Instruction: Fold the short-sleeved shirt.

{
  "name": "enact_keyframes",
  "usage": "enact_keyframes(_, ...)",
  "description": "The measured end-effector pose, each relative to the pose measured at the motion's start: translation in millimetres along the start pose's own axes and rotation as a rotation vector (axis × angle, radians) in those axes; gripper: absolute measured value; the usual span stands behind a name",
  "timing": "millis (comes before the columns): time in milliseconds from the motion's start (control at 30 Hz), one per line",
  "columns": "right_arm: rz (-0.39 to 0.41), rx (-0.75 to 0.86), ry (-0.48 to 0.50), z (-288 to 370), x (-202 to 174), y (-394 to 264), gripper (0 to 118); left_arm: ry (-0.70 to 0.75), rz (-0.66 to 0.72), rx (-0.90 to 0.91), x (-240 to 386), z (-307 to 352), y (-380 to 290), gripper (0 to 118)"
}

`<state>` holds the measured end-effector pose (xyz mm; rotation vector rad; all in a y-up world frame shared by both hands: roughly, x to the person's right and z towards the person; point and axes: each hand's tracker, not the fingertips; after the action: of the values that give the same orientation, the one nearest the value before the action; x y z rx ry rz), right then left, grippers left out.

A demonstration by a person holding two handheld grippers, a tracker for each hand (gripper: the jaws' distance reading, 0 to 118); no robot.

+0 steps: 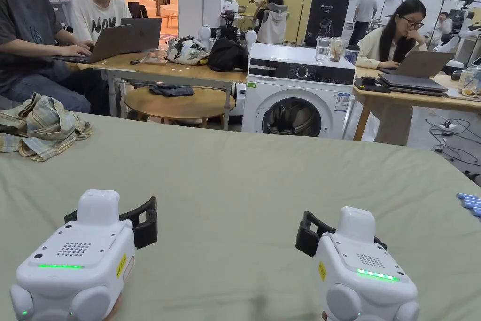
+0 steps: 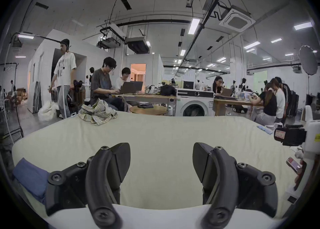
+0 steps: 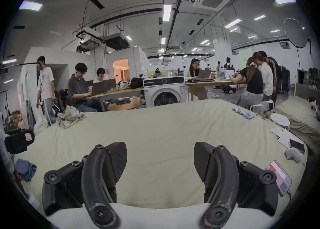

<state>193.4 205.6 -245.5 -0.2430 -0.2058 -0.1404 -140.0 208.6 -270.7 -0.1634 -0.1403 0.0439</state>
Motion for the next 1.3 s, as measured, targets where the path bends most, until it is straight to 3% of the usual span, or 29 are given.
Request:
enact_keyframes(133, -0.067, -0.004, 0.068, 3, 2, -1, 81, 0.013, 0.010, -0.005, -2, 1, -3, 74)
enact_keyframes(233, -0.105, -0.035, 0.051, 3, 0, 4, 81, 0.021, 0.011, 0.004, -4, 3, -5, 74)
enact_keyframes(333, -0.092, -0.040, 0.007, 1, -5, 3, 81, 0.019, 0.018, -0.011, -6, 2, -4, 74)
enact_keyframes(500, -0.062, -0.039, 0.043, 3, -8, 1, 81, 0.042, -0.019, -0.005, -6, 3, -6, 74)
enact_keyframes(867, 0.017, 0.010, -0.013, 2, -19, -4, 81, 0.041, -0.065, 0.017, -3, 6, -10, 74)
enact_keyframes(1100, 0.013, -0.006, -0.019, -3, -17, -5, 81, 0.054, -0.086, 0.036, -2, 9, -11, 74)
enact_keyframes(1200, 0.018, -0.004, -0.025, -4, -17, -6, 81, 0.069, -0.095, 0.045, -2, 9, -12, 86)
enact_keyframes(1300, 0.030, 0.006, -0.034, -4, -18, -6, 81, 0.098, -0.110, 0.054, -3, 10, -13, 87)
